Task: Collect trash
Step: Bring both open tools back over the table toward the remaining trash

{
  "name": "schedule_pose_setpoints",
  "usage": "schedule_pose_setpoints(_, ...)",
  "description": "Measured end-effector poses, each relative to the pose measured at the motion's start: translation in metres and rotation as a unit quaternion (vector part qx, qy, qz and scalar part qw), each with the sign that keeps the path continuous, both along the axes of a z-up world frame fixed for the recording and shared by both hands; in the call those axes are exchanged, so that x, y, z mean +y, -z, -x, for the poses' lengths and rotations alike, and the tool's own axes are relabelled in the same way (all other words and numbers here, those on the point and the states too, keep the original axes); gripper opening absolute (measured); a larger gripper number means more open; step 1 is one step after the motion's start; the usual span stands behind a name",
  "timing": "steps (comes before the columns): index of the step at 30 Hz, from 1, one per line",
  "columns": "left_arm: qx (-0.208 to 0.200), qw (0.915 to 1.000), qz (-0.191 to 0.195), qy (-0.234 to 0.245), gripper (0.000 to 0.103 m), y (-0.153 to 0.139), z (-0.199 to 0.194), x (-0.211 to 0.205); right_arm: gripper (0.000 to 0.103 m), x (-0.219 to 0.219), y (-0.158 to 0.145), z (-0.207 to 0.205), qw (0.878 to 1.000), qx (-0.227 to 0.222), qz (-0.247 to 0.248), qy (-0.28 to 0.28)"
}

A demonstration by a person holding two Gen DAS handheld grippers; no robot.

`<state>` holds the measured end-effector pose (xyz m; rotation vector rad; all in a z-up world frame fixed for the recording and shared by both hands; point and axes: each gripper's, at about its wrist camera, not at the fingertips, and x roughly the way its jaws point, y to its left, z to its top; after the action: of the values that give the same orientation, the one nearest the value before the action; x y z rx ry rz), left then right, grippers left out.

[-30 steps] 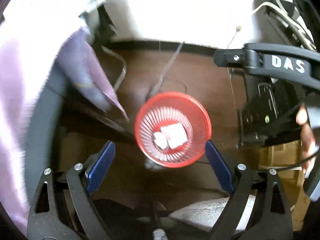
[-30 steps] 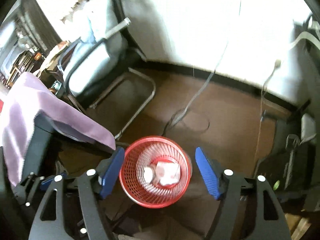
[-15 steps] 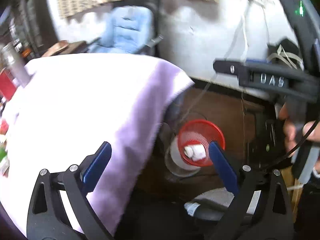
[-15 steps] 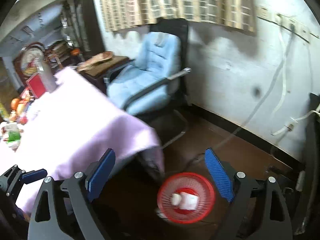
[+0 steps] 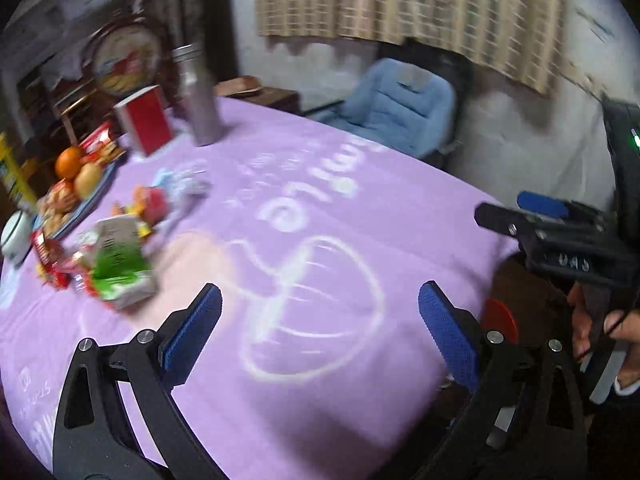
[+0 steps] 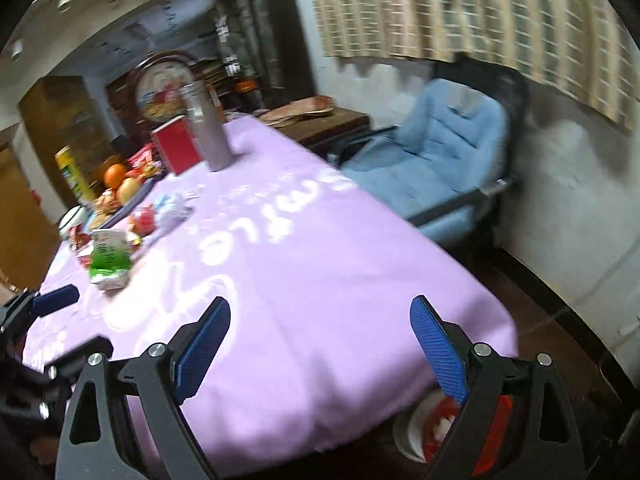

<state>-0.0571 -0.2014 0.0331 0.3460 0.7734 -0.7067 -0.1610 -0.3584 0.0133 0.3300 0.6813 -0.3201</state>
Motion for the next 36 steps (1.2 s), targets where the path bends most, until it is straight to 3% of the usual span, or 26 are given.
schedule_pose_setpoints(7, 0.011, 0.9973, 0.016, -0.071, 0.095, -0.012, -0.05, 0.052, 0.09, 0.042, -0.01, -0.052, 0.998, 0.0, 0.005, -0.057)
schedule_pose_setpoints(12, 0.021, 0.991, 0.036, -0.128, 0.095, -0.019, -0.089, 0.088, 0.09, 0.06, -0.018, -0.086, 0.996, 0.002, 0.009, -0.085)
schedule_pose_setpoints(18, 0.058, 0.9738, 0.08, -0.205, 0.095, -0.014, -0.135, 0.144, 0.091, 0.077, -0.018, -0.119, 0.994, 0.006, 0.004, -0.111)
schedule_pose_setpoints(24, 0.14, 0.9487, 0.126, -0.254, 0.095, 0.011, -0.172, 0.191, 0.091, 0.092, -0.004, -0.15, 0.991, 0.027, -0.003, -0.128)
schedule_pose_setpoints(26, 0.145, 0.9437, 0.138, -0.263, 0.095, 0.013, -0.177, 0.202, 0.091, 0.096, 0.0, -0.16, 0.991, 0.033, -0.007, -0.132)
schedule_pose_setpoints(30, 0.125, 0.9376, 0.121, -0.301, 0.095, 0.014, -0.183, 0.217, 0.091, 0.107, 0.004, -0.179, 0.988, 0.036, -0.023, -0.148)
schedule_pose_setpoints(36, 0.127, 0.9289, 0.106, -0.331, 0.095, 0.026, -0.199, 0.23, 0.092, 0.122, 0.006, -0.195, 0.984, 0.042, -0.019, -0.172)
